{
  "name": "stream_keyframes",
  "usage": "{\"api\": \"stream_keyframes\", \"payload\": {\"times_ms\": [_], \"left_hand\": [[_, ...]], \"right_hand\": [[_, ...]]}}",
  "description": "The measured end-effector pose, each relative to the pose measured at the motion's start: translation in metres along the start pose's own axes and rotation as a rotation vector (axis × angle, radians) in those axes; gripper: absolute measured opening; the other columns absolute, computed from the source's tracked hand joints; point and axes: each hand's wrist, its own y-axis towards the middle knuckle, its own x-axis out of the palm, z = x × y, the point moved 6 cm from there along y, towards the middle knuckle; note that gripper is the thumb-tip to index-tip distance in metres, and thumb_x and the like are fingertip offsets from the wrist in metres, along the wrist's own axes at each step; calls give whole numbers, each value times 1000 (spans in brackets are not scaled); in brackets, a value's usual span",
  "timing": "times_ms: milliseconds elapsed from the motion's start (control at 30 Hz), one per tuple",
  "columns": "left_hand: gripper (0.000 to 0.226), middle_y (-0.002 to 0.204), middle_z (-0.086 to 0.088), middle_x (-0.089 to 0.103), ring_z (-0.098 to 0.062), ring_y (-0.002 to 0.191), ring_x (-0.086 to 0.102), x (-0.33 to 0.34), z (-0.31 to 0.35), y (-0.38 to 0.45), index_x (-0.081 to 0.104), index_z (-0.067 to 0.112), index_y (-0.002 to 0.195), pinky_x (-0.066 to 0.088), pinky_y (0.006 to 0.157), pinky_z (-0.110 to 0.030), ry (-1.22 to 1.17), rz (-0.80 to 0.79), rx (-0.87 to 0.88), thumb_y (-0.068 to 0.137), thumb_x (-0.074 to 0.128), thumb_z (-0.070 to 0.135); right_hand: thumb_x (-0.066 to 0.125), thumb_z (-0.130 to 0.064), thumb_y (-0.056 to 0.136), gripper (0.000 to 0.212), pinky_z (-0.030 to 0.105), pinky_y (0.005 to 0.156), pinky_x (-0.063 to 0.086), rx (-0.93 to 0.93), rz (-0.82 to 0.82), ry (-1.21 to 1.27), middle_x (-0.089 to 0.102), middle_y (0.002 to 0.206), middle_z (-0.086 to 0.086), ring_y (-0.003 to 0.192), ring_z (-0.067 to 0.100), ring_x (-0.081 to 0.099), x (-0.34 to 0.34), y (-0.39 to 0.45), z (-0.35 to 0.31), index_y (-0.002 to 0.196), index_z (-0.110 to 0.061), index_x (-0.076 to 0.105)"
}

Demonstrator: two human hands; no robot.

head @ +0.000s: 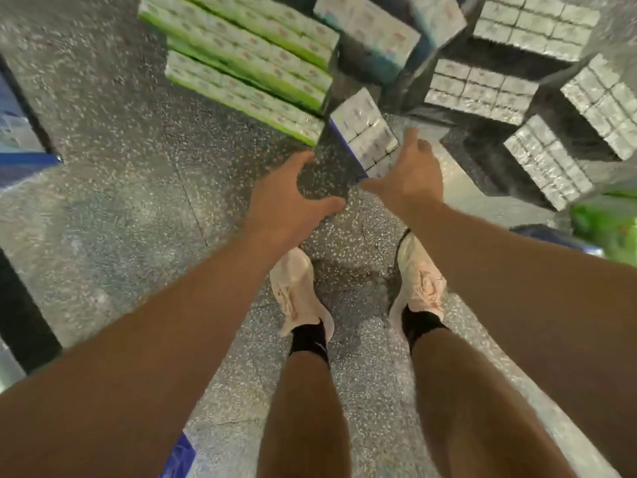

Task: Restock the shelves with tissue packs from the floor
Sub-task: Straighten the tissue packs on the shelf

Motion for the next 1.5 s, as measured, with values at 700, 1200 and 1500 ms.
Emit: {"api": "stream_keyframes", "payload": {"times_ms": [700, 1200, 1500], "left_hand": [[103, 149, 2, 42, -18, 134, 42, -208, 96, -86, 38, 47, 141, 42, 107, -46, -422, 64, 110, 50, 74, 79], [51, 103, 3, 74, -15, 97, 69, -566, 213, -428, 63, 23, 107, 54, 92, -44, -746, 627, 613, 64, 82, 43], [57, 105, 4, 73, -14, 91, 72, -632, 143, -655, 59, 25, 114, 59, 82, -37, -714, 1157, 551, 66, 89, 22]], "right_hand": [[84, -34, 67, 66, 3, 64, 43, -107, 7, 274, 64, 103, -12, 77, 4, 58, -220, -212, -122, 128, -26, 61], [86, -34, 54, 74, 26, 104, 35, -1043, 535, 496, 59, 132, 10, 126, 22, 52, -508, -522, -371, 122, -13, 65], [89, -22, 61, 71, 18, 89, 42, -1552, 392, 562, 66, 115, -7, 97, -3, 55, -541, -685, -479, 127, -19, 63]]}}
